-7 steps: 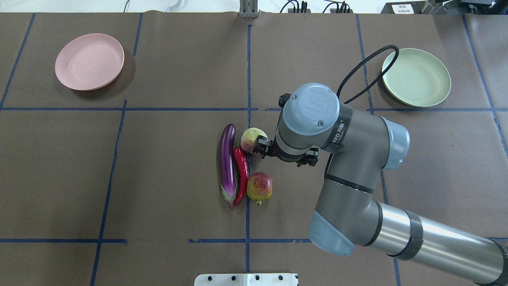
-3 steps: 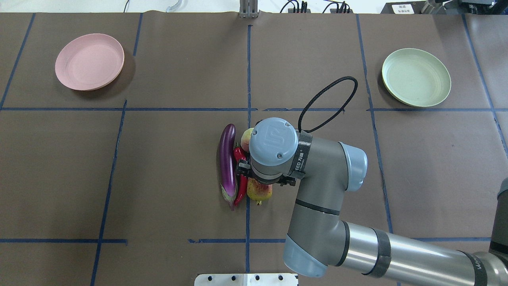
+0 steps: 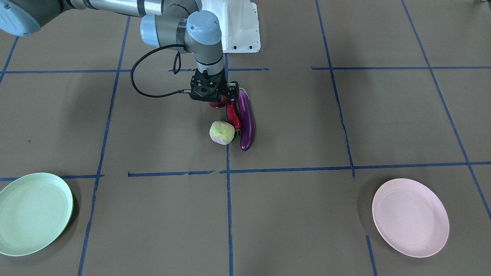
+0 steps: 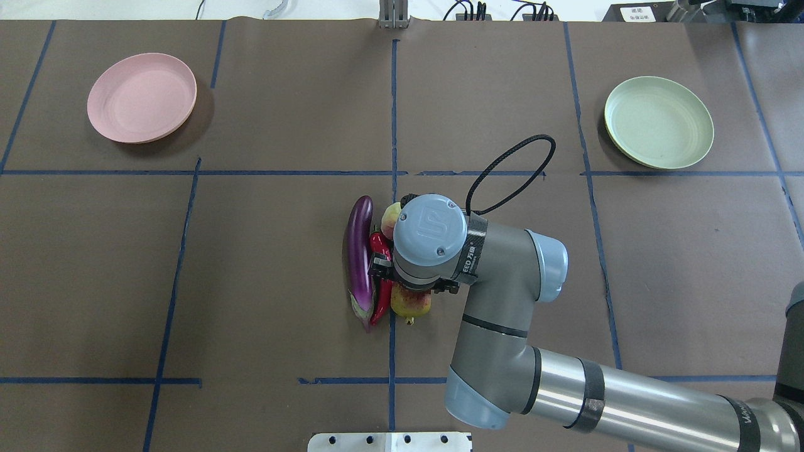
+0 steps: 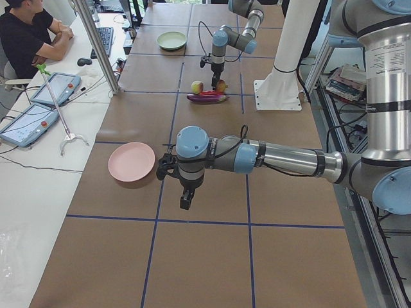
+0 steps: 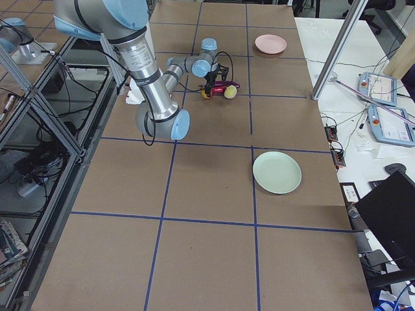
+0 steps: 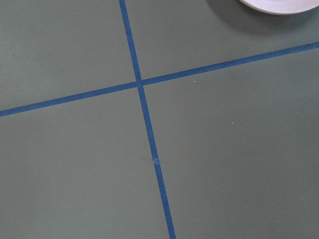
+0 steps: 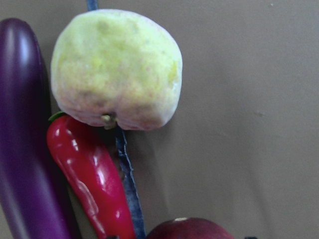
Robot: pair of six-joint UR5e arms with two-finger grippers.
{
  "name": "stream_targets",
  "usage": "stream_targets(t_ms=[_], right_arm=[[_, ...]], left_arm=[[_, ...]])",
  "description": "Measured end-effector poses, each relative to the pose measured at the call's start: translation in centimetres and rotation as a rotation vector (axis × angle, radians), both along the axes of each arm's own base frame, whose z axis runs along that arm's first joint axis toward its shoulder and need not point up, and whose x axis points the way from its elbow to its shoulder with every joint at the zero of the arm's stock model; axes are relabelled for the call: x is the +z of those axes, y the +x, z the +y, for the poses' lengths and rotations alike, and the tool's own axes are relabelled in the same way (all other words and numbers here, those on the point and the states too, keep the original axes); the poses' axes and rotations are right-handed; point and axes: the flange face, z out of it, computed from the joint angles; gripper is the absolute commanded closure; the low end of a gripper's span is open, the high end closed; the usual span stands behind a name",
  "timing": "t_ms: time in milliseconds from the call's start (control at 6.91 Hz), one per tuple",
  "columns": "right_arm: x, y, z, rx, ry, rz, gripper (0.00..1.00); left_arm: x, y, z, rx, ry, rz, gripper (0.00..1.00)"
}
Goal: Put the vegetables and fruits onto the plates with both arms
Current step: 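Move the right gripper to the red apple and grasp it, then carry the red apple to the green plate while the left arm reaches in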
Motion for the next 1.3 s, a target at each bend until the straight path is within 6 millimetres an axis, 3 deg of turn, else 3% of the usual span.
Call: stream_targets(t_ms=[145,289,579,723,1013,1302], right_arm=[[-0.1,0.6,-0.1,0.001,-0.012,-0.008,1.0],[-0.6,3.1,-0.6,0.005,-0.03,-0.017,1.0],[-0.3,13.4,-3.6,0.039,-0.057,-0.015,1.0],[1.4,18.9,-6.5,0.031,-0.034,-0.006,1.0],[7.8,29.0,-14.2,-0.043,0.072,0.062,1.0],[17.0,36.1,-23.5,-0.134,0.126,0.164,1.0]], left_arm=[[0.0,0.0,0.0,0.0,0.001,0.0,0.0],[-0.1,0.0,0.0,0.001,0.003,0.0,0.0],[-0.4,0.0,-0.1,0.001,0.014,0.002,0.0],[-0.7,0.1,-0.2,-0.001,0.033,0.006,0.0],[-2.5,2.0,-1.4,-0.016,0.032,0.064,0.0],[-7.3,7.7,-5.6,-0.026,-0.008,0.11,0.0]])
